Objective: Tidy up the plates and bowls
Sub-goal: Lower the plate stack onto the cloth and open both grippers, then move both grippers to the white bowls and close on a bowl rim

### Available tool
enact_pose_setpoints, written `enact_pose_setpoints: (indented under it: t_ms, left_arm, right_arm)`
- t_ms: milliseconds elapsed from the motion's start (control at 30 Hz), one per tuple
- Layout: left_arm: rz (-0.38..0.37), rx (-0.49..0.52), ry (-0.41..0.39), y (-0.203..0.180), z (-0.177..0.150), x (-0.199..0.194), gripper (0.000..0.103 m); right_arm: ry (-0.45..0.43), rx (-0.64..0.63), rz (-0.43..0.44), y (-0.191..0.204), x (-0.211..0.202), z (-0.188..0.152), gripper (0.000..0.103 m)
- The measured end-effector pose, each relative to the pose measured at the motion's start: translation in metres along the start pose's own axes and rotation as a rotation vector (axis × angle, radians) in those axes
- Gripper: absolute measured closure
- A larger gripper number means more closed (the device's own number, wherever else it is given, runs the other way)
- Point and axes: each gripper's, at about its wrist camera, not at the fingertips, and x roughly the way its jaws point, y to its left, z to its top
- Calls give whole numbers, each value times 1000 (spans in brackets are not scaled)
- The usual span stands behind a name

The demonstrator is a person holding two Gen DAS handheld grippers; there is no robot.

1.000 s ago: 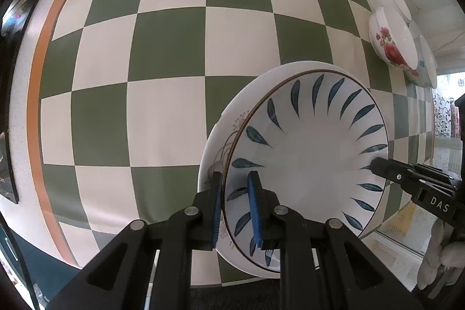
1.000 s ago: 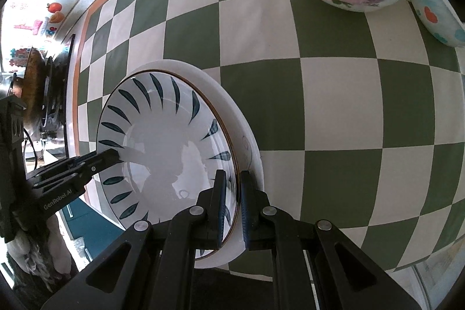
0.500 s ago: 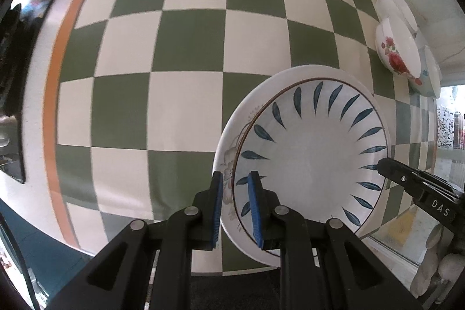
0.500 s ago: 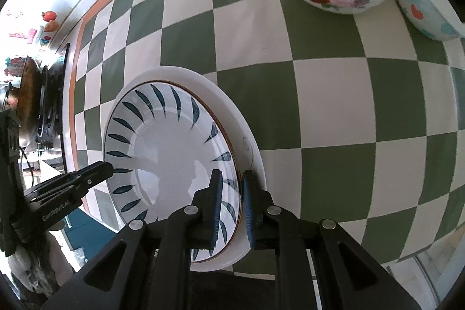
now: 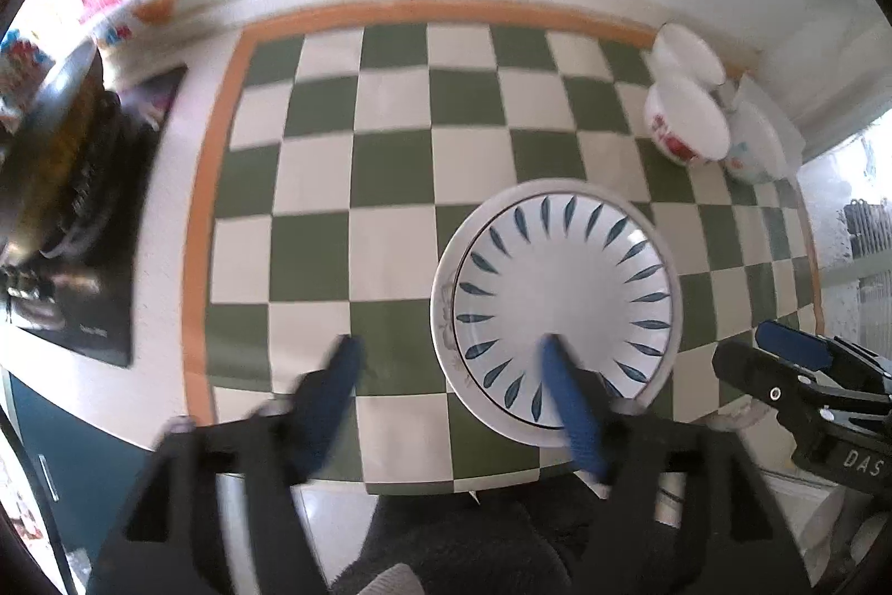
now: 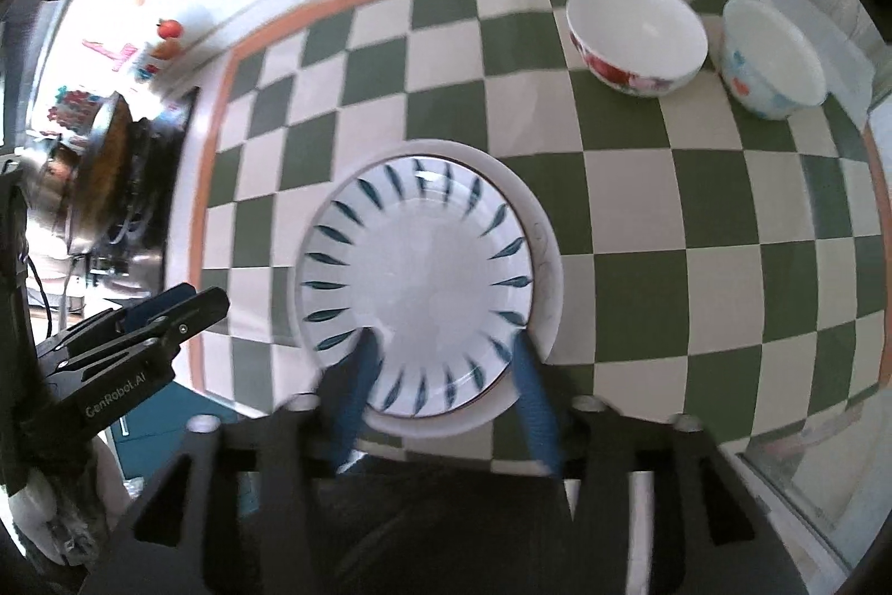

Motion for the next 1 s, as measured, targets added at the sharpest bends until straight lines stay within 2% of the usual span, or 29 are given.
enact_pose_setpoints:
  t_ms: [67, 167, 433, 600, 833, 1000]
  left_arm:
    - [-8, 2, -24, 1, -2, -14, 25]
    - [-34, -2, -29, 1, -6, -29, 18]
    - [-86, 1, -27, -1, -27, -59, 17]
    - [-103, -1, -36, -6, -37, -69, 17]
    - [-99, -25, -51, -24, -33, -71, 17]
    - [-59, -25, -91, -53, -5, -59, 17]
  right_arm:
    - [-26, 1, -6, 6, -15, -7, 25]
    - [-54, -6, -29, 16, -36, -18, 19]
    - [-127, 2, -42, 35, -84, -43, 15]
    - [-142, 21, -36, 35, -99, -54, 14]
    - [-144, 44, 16, 15, -107, -55, 14]
    - [-188, 79, 66, -28, -112, -33, 14]
